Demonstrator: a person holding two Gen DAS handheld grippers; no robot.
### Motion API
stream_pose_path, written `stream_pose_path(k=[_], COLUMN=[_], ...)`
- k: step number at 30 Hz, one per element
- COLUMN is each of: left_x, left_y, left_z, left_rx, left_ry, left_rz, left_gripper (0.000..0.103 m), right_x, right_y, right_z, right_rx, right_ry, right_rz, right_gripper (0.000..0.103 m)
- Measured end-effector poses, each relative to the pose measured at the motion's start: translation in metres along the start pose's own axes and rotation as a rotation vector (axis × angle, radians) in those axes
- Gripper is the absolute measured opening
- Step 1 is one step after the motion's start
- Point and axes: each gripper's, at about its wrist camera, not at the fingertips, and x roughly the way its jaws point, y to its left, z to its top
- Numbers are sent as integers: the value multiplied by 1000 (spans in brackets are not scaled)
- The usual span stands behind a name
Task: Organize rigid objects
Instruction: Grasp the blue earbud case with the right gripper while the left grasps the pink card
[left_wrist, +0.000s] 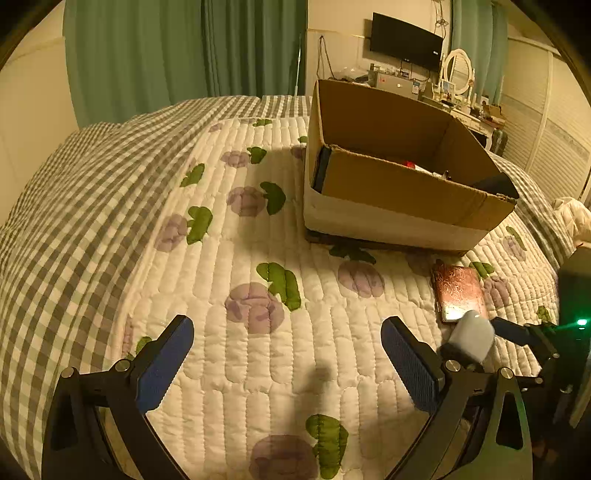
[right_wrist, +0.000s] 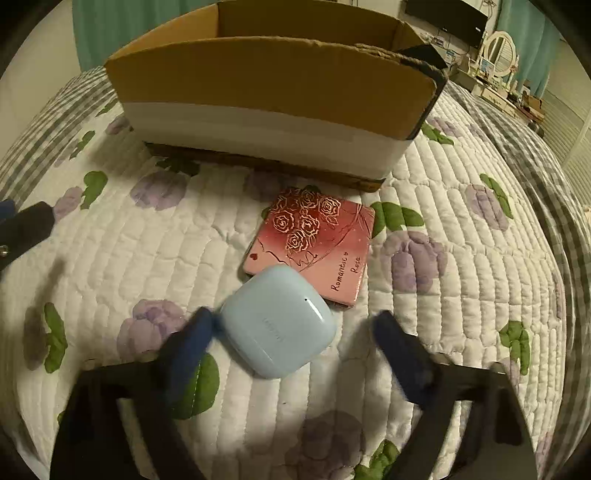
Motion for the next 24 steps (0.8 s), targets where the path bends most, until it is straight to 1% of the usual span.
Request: stream_pose_path(k=[1, 2, 4, 6, 9, 12, 14, 16, 19, 22, 24], left_x=[-1, -2, -6, -9, -12, -12, -8, -4, 7, 25, 38], left_y=[-2, -5, -12, -20, -36, -57, -75, -92, -115, -132, -141], left_z=[0, 1, 4, 7, 10, 12, 12, 11, 10, 10, 10], left_rx=[2, 7, 21, 23, 9, -3, -5, 0, 8, 3, 0], left_ry=[1, 1, -2, -8, -5, -1, 7, 18, 38, 73, 91], left_rz=[0, -3, 2, 5, -14, -28, -51, -75, -90, -99, -97], left_gripper=[103, 103, 103, 103, 103, 103, 103, 103, 103, 103, 103], right_x=[-4, -10, -24, -43, -64, -76, -82, -85, -81, -61, -47], right_y=[1, 1, -4, -18, -45, -74, -89, -100, -107, -113, -128], right_z=[2, 5, 13, 20, 26, 26, 25, 27, 24, 23, 22], right_rx=[-12, -21, -17, 14, 67, 127, 157, 175, 162, 138, 155], right_ry=[-10, -14, -31, -61, -87, -95, -102, -111, -104, -75, -62], right_rz=[-9, -24, -10, -1, -6, -26, -27, -27, -33, -60, -56], right_gripper=[55, 55, 55, 55, 55, 55, 55, 55, 55, 55, 55])
